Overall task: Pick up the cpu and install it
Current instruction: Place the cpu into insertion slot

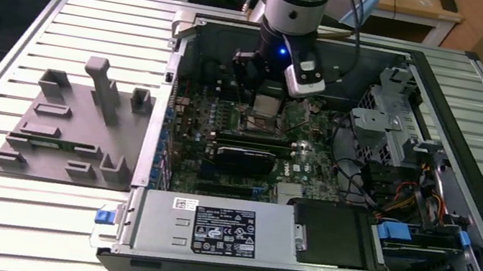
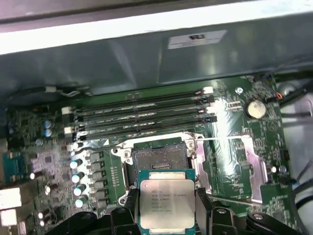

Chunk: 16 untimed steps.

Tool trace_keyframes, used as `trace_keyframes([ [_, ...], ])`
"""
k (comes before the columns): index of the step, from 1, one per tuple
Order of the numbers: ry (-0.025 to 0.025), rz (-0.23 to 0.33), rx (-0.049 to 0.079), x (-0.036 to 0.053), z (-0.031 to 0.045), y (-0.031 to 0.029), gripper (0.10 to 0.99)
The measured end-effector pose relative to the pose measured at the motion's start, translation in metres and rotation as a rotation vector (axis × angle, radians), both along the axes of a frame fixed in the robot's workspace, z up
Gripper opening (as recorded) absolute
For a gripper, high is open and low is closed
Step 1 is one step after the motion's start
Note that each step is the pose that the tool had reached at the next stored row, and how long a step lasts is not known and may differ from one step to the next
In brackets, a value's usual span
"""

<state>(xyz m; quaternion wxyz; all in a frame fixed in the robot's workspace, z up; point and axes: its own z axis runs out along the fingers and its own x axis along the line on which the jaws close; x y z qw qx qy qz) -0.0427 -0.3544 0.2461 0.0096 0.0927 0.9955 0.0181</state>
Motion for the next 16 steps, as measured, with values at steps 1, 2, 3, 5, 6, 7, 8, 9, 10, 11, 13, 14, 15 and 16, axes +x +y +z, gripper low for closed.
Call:
trace_keyframes([
  [1,0.0,-0.018,0.0,0.0,-0.0001,0.0,0.541],
  [2,0.0,-0.036,0.0,0.0,-0.0003,0.0,0.541],
  [3,0.0001,-0.056,0.0,0.0,-0.0004,0.0,0.541],
  [5,0.0,-0.091,0.0,0.0,-0.0007,0.0,0.541],
  [6,0.0,-0.11,0.0,0.0,-0.0009,0.0,0.541],
  [7,0.0001,-0.128,0.0,0.0,-0.0011,0.0,0.541],
  [8,0.0,-0.146,0.0,0.0,-0.0012,0.0,0.541],
  [9,0.0,-0.164,0.0,0.0,-0.0013,0.0,0.541],
  [10,0.0,-0.182,0.0,0.0,-0.0015,0.0,0.541],
  [11,0.0,-0.201,0.0,0.0,-0.0016,0.0,0.541],
  [13,0.0,-0.237,0.0,0.0,-0.002,0.0,0.541],
  [14,0.0,-0.255,0.0,0.0,-0.0021,0.0,0.541],
  [15,0.0,-0.273,0.0,0.0,-0.0023,0.0,0.541],
  [16,0.0,-0.291,0.0,0.0,-0.0024,0.0,0.541],
])
